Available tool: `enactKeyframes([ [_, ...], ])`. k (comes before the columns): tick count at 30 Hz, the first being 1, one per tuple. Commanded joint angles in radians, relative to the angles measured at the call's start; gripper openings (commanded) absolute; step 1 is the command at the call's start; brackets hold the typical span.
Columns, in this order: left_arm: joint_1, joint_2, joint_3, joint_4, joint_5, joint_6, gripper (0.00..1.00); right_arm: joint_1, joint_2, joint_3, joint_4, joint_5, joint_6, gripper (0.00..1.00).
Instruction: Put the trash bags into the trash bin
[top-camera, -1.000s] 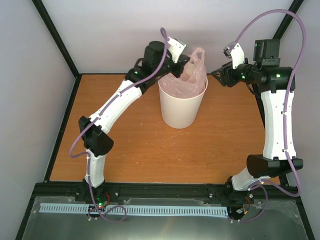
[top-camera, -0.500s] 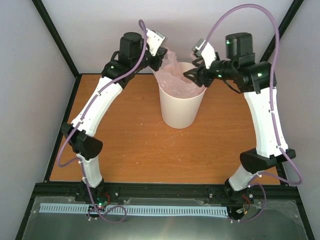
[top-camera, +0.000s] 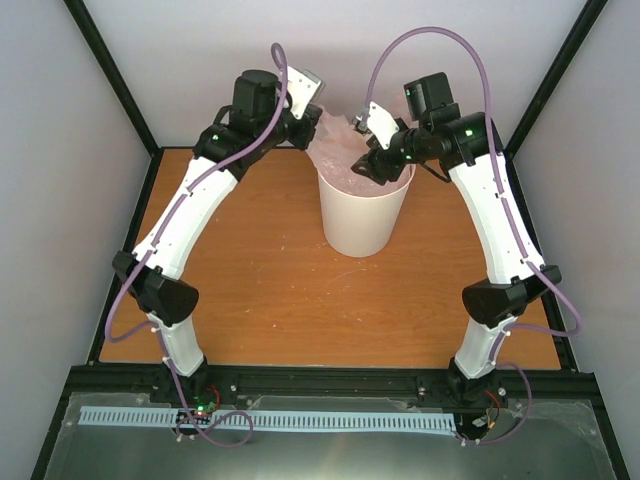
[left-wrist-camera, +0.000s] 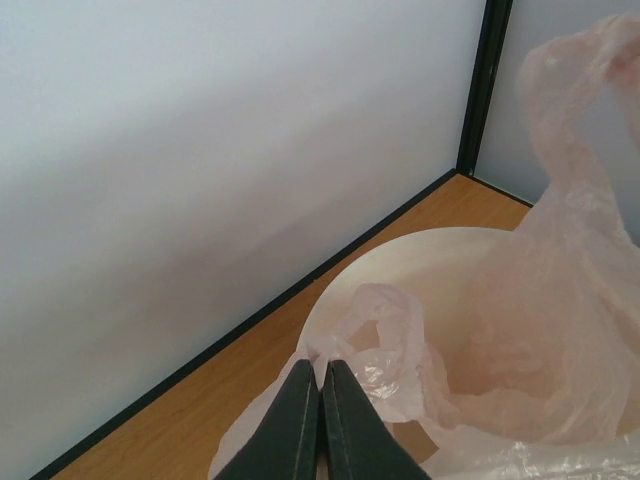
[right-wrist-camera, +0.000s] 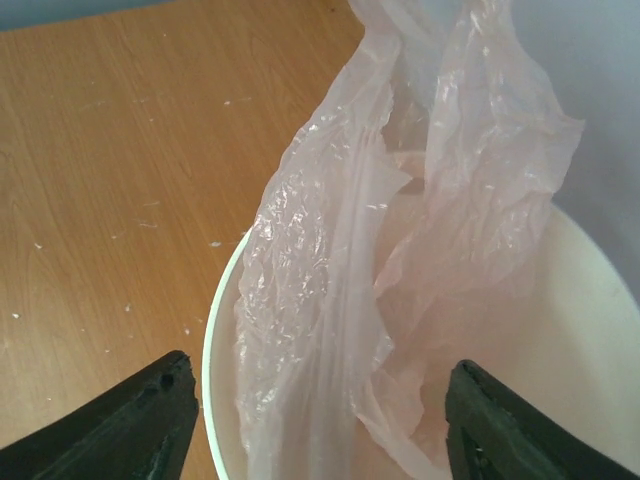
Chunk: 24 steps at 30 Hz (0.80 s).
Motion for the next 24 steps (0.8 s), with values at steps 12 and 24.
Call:
enactKeyframes([
  [12, 0.04, 0.104, 0.116, -0.017, 0.098, -0.054, 0.01, 0.007, 0.018, -0.047, -0.036, 0.035, -0.057, 0.34],
  [24, 0.041, 0.071, 0.131, -0.023, 0.13, -0.017, 0.01, 0.008, 0.006, -0.067, -0.037, 0.062, -0.071, 0.37],
])
